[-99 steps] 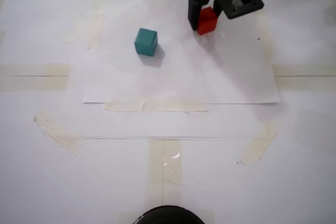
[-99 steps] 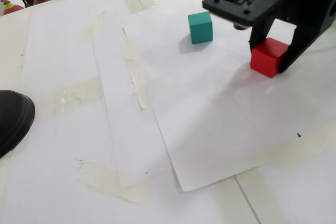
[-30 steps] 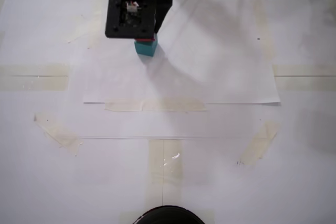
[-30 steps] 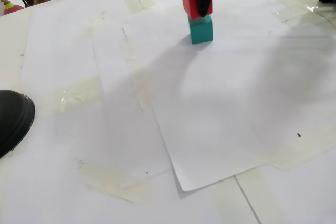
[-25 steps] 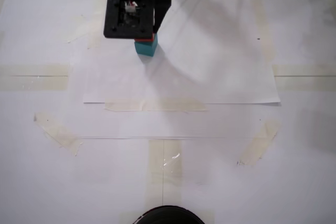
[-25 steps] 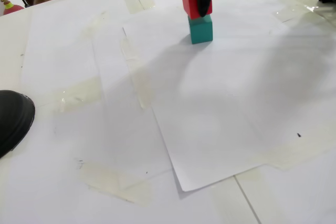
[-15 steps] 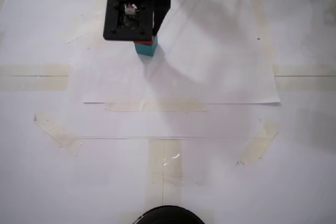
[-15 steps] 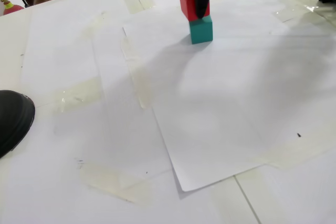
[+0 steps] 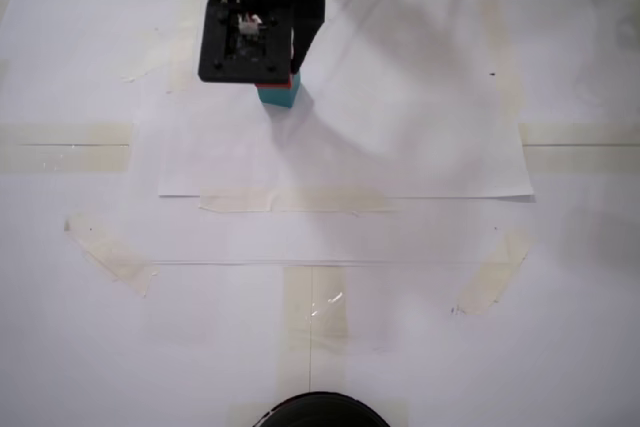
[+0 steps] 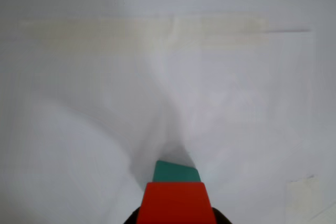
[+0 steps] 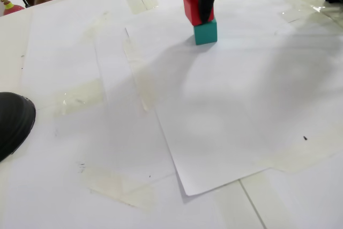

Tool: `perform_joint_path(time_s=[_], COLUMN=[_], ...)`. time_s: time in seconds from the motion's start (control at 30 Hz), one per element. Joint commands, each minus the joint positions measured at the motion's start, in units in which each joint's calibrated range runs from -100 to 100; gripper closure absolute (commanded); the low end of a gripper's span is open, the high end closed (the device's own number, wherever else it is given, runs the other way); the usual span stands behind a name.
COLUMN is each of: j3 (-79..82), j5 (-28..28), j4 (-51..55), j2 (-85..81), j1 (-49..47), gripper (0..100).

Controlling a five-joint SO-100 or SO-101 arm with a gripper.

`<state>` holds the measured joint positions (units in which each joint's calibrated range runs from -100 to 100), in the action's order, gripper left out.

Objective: Put the red cube on the top of the blue cube.

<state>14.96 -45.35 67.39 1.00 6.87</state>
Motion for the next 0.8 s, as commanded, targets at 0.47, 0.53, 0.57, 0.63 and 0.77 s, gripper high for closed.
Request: perform_joint_path(time_s=[0.47,0.53,0.57,0.63,0.77], j3=[2.43,2.61,2.88,2.97,2.97], j5=[0.0,-0.2,-0.54,-0.98,-1.81], j4=[-0.98,-0.9,-0.98,-0.98,-0.57], j2=[-3.32,-3.74,-3.92,-4.26,-4.77], j1=[-0.36,-0.51,-0.66,-0.82,-1.04], gripper=[92,89,86,83,79])
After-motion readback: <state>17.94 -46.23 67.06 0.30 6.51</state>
